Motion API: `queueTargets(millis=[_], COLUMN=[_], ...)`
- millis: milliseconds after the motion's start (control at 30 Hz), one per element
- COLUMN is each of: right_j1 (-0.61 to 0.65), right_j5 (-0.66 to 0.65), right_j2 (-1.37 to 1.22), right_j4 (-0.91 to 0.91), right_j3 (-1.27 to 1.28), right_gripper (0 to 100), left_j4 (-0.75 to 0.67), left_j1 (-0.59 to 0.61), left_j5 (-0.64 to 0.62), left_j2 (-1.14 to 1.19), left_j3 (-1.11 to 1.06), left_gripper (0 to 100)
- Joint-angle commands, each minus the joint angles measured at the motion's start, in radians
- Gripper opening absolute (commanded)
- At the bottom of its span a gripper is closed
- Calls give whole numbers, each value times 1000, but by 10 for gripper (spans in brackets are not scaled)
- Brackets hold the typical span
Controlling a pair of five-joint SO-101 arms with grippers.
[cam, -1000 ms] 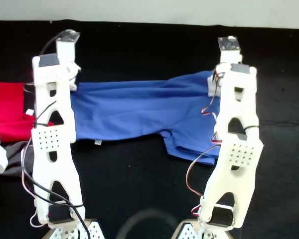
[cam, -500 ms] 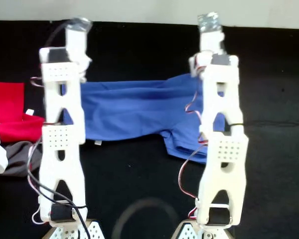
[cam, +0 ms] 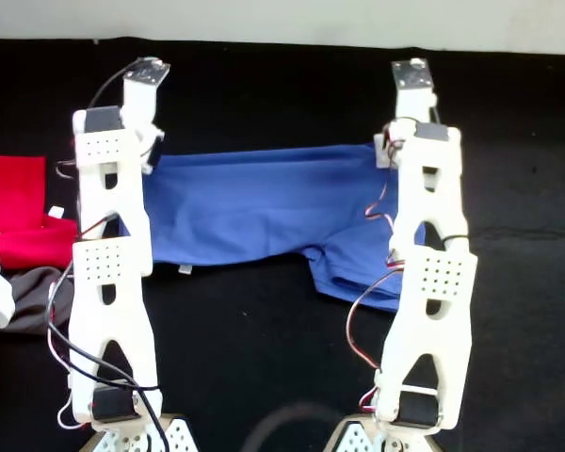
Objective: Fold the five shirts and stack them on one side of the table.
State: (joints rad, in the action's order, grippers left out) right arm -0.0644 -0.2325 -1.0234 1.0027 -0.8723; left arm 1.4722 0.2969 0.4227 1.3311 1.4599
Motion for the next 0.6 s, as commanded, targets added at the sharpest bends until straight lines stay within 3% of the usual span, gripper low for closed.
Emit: queueTargets(millis=[0, 167, 300, 567], right_j1=[-70, -53, -51, -38], right_j5=[0, 5, 5, 0], right_j2=[113, 259, 364, 496], right_j4=[24, 122, 188, 426], right_j3=[-25, -25, -25, -25], right_gripper=[8, 8, 8, 12], left_j4=[-17, 3, 97, 302], left_j1=[58, 59, 50, -2], left_j5=[20, 11, -54, -61], left_j2=[-18, -50, -107, -289], left_j3=[2, 107, 211, 197], left_gripper=[8, 8, 8, 8])
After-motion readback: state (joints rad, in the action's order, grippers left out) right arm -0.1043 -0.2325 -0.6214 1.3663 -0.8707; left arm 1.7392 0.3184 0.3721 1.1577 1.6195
